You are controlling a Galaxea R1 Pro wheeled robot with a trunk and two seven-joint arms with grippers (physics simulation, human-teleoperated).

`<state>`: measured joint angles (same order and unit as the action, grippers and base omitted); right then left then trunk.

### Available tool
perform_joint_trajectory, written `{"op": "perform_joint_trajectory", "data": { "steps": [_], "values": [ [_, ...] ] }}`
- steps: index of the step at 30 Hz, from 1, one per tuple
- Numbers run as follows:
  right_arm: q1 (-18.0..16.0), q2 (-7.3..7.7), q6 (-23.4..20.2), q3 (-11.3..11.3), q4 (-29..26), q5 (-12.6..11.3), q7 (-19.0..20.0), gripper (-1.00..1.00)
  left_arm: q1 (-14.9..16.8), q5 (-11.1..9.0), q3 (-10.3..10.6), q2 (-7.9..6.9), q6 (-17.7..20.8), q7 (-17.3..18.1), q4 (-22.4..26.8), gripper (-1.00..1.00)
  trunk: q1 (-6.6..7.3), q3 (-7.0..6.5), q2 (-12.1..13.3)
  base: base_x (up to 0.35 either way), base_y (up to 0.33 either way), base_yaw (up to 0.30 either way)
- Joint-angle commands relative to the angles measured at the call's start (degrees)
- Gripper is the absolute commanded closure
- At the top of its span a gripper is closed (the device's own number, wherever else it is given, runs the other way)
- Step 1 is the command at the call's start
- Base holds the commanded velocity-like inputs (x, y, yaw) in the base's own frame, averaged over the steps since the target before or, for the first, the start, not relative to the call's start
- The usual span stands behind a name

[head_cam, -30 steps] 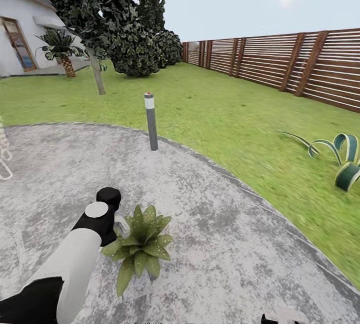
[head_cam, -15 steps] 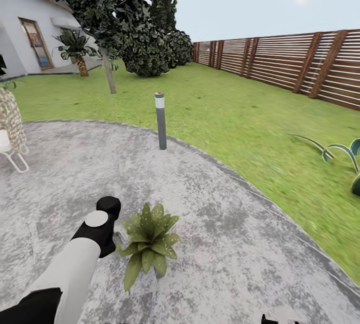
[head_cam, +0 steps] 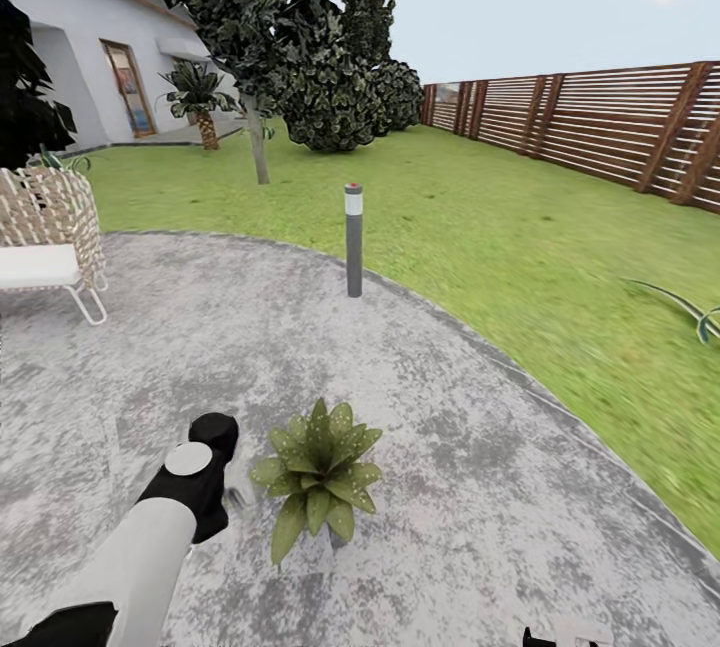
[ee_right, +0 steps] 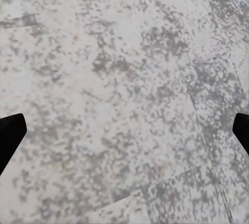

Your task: Pick up the pesticide atomizer in the garden and spray insectifuge to fully cover both potted plants in the garden.

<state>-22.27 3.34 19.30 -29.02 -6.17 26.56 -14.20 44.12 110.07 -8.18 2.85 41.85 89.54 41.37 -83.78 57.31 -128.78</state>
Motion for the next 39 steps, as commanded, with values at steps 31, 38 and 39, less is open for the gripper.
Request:
{"op": "perform_joint_trajectory", "data": {
  "steps": [31,38,39],
  "values": [
    [-0.05,0.18,0.22,-0.42,0.21,0.69,-0.13,-1.00,-4.35,-17.40,-0.01,-1.71,0.27,-3.49,-4.69,1.00,0.01,0.26,-0.02,-0.001,-0.001,0.086],
    [-0.05,0.06,0.22,-0.42,0.28,0.60,-0.13,-1.00,-4.34,-17.35,0.10,-2.39,0.31,-3.00,-4.10,1.00,0.01,0.31,-0.02,0.000,0.000,-0.005],
    [-0.05,0.04,0.22,-0.42,0.28,0.60,-0.13,-1.00,-4.33,-17.35,0.10,-2.35,0.32,-2.99,-4.07,1.00,0.01,0.35,-0.02,0.000,0.000,-0.072]
  ]
}}
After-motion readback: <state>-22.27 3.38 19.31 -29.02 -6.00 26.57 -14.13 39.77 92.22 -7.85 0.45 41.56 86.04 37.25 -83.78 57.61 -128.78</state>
